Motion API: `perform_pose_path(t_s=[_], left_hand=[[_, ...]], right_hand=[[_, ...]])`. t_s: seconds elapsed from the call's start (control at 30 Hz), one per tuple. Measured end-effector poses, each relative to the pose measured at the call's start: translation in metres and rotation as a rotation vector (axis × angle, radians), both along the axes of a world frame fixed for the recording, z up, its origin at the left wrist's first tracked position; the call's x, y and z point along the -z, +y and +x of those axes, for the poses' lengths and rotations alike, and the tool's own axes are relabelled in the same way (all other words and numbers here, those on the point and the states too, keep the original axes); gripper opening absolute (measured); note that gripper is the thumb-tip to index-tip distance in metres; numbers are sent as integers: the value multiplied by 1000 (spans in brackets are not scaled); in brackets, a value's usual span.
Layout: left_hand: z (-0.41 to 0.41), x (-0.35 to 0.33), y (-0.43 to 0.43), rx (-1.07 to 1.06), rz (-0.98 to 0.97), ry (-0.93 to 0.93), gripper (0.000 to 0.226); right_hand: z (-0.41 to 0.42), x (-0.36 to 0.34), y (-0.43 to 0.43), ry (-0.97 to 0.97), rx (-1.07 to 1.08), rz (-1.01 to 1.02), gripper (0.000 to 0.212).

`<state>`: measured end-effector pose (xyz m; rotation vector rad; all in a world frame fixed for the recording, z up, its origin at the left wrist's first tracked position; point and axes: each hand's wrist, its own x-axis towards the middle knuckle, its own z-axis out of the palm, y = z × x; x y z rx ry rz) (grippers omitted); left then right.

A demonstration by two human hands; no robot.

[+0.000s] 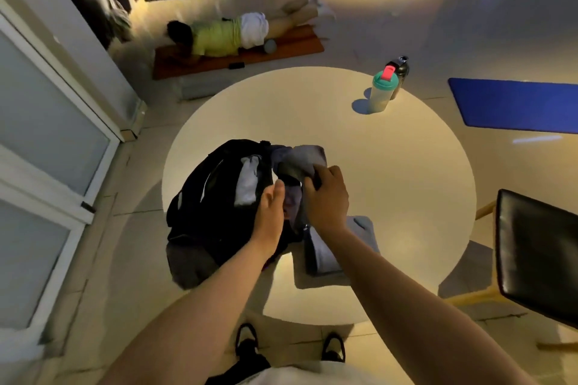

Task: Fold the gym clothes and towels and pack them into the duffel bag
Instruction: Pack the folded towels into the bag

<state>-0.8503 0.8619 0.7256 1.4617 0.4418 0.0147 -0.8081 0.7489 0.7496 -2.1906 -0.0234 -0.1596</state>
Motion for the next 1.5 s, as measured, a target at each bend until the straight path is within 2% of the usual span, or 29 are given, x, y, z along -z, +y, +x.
perform_pose_path(t_s=[0.03,0.1,0.2,0.27,0.33,0.37,0.43,0.5,0.57,0.7,0.8,0.87,0.93,1.0,1.07,1.2,1.33,1.43,1.5], left_hand=[[1,-5,11,45,-105,2,57],[4,-10,35,59,-194,9,56],[7,-6,76,-52,-166,101,56],[9,2,104,-132,-78,164,43],[11,10,132,-222,75,185,37],[12,13,144,-253,158,187,42],[12,17,162,-271,295,205,55],[10,26,175,-221,442,247,61],[6,36,182,-128,566,300,61],[1,53,188,-74,597,273,60],[0,52,191,-75,637,186,65],[-1,51,190,-43,686,95,73],[-2,53,185,123,727,2,86],[-5,60,177,341,747,-18,99],[-5,64,172,434,801,-2,99],[-4,62,181,302,794,24,92],[-4,62,202,100,742,-18,94],[-6,63,200,124,768,-64,96],[-5,67,194,184,763,-112,98]], right_hand=[[-1,1,15,9,-64,13,21],[-4,8,45,34,-226,45,18],[-7,14,81,115,-466,44,18],[-10,16,98,222,-552,56,25],[-13,26,107,230,-466,-31,31],[-15,31,109,246,-385,-145,33],[-21,44,110,394,-282,-344,36],[-26,56,109,580,-278,-411,43],[-30,66,109,655,-266,-407,52],[-36,70,121,493,-275,-235,49],[-35,76,136,590,-345,-300,42],[-32,81,141,676,-347,-376,46],[-31,85,148,693,-343,-374,53],[-34,89,155,670,-354,-264,59],[-40,94,158,644,-341,-155,62],[-52,104,157,655,-310,-231,69],[-54,105,152,626,-345,-418,54],[-49,104,143,557,-404,-562,43],[-46,103,136,496,-391,-533,32]])
